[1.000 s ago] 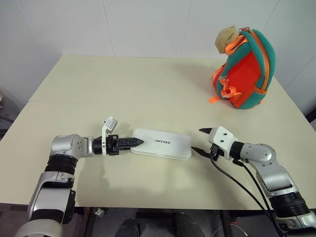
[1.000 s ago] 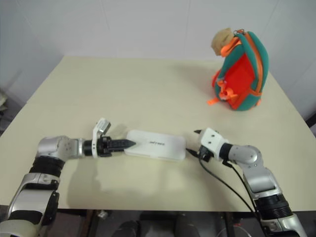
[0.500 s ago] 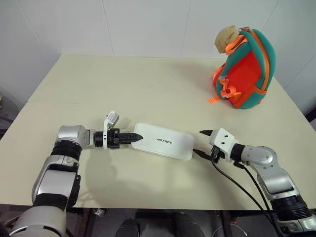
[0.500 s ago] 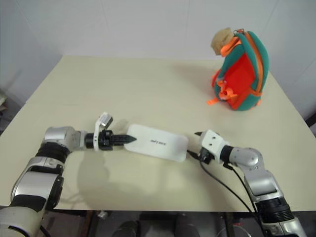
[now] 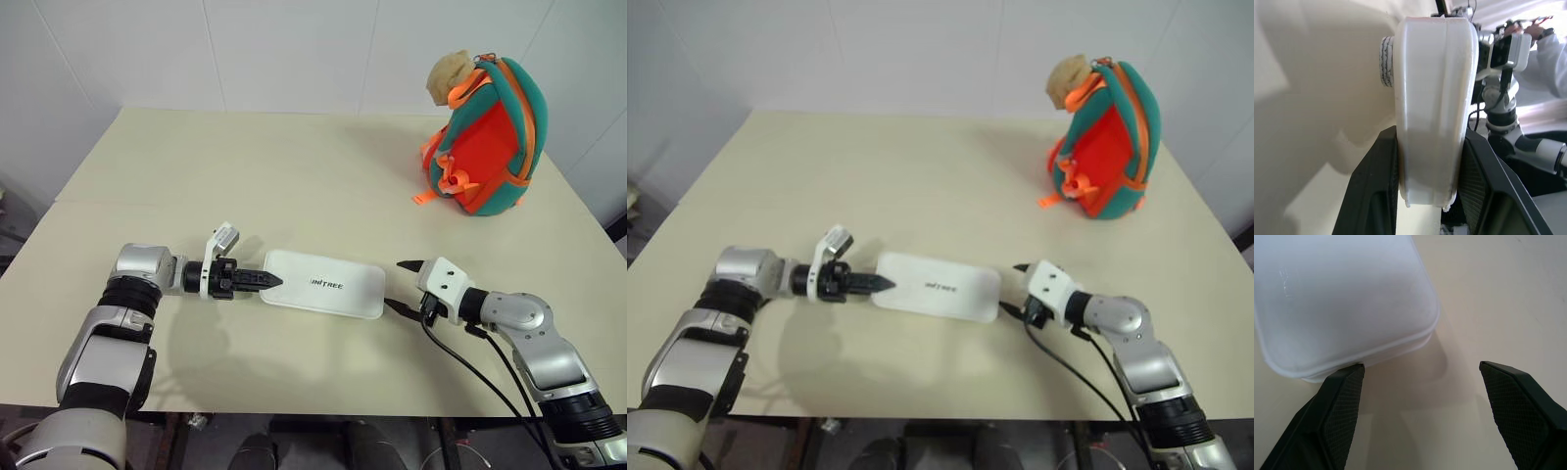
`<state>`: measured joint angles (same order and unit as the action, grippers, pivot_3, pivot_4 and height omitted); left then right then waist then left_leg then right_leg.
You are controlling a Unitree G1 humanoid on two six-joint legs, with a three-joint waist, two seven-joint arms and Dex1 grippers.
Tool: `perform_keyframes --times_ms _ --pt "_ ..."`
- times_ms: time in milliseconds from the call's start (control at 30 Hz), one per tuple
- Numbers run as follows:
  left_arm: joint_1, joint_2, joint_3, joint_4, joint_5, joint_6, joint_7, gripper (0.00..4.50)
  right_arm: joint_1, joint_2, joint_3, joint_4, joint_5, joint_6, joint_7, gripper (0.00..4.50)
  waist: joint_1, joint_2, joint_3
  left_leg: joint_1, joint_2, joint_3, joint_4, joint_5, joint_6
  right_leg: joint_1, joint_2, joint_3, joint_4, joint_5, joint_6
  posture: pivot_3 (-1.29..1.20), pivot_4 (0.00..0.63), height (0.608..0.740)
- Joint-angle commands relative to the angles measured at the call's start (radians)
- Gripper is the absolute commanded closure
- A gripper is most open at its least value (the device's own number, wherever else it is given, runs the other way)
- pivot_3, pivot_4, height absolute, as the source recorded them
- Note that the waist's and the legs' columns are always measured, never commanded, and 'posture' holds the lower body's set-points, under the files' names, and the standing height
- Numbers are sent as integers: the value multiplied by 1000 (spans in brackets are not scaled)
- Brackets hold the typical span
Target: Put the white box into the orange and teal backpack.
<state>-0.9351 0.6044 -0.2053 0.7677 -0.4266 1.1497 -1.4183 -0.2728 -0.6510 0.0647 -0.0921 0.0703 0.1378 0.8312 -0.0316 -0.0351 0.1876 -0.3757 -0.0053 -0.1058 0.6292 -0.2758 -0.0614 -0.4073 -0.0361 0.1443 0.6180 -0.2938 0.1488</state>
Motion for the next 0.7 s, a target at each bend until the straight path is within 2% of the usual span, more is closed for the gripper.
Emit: perform_keyframes --times_ms 33,333,700 --pt "5 -3 -2 -24 22 12 38 3219 -17 -1 -25 -42 29 -8 3 0 0 0 0 0 0 0 0 0 0 0 0 0 0 0 0 0 150 740" --pt "8 2 82 -31 3 21 101 3219 -27 -11 -38 -40 30 2 -1 0 0 0 0 0 0 0 1 0 0 0 0 0 1 0 0 0 150 740" --pt "45 41 256 -137 -103 203 210 3219 5 -32 -162 -110 99 92 -41 0 -1 0 0 0 0 0 -1 0 0 0 -1 -1 1 0 0 0 150 740"
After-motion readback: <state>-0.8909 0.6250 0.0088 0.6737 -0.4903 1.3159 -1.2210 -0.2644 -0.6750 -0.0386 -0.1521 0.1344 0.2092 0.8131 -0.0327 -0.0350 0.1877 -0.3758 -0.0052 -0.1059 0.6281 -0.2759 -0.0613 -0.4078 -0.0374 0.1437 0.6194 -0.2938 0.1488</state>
